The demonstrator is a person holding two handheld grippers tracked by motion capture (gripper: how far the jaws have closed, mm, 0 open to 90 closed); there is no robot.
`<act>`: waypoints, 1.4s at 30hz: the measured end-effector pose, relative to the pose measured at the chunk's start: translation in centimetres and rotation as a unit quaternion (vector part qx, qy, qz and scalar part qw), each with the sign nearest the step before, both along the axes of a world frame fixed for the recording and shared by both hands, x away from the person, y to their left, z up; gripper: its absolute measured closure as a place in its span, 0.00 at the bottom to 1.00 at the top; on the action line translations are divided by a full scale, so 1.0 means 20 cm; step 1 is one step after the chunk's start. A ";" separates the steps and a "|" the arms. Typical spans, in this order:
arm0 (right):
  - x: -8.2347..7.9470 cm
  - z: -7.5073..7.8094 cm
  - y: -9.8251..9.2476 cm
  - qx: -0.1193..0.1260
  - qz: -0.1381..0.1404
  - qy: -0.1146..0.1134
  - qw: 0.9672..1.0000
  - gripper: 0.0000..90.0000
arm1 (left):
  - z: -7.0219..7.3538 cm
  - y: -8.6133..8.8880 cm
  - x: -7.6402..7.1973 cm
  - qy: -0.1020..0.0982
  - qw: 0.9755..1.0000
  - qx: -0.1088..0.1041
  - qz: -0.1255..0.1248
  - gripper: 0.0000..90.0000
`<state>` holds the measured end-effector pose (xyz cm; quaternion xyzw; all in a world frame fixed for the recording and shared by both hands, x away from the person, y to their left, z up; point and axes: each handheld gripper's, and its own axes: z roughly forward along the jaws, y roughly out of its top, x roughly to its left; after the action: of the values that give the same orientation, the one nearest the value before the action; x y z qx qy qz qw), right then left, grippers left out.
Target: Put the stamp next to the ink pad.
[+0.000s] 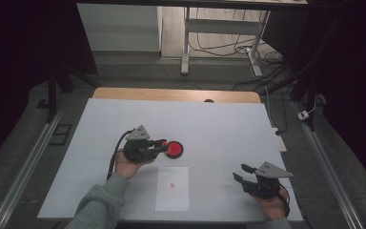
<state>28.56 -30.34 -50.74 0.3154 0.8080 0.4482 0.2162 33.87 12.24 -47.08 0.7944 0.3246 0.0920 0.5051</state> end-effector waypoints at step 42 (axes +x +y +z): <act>0.01 -0.01 -0.01 0.002 -0.009 0.005 1.000 0.54 | -0.29 0.07 0.11 0.049 0.991 0.108 0.054 0.71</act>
<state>28.76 -30.51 -50.93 0.3250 0.8053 0.4466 0.2155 36.13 13.56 -52.93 0.8289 0.3801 0.1143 0.3943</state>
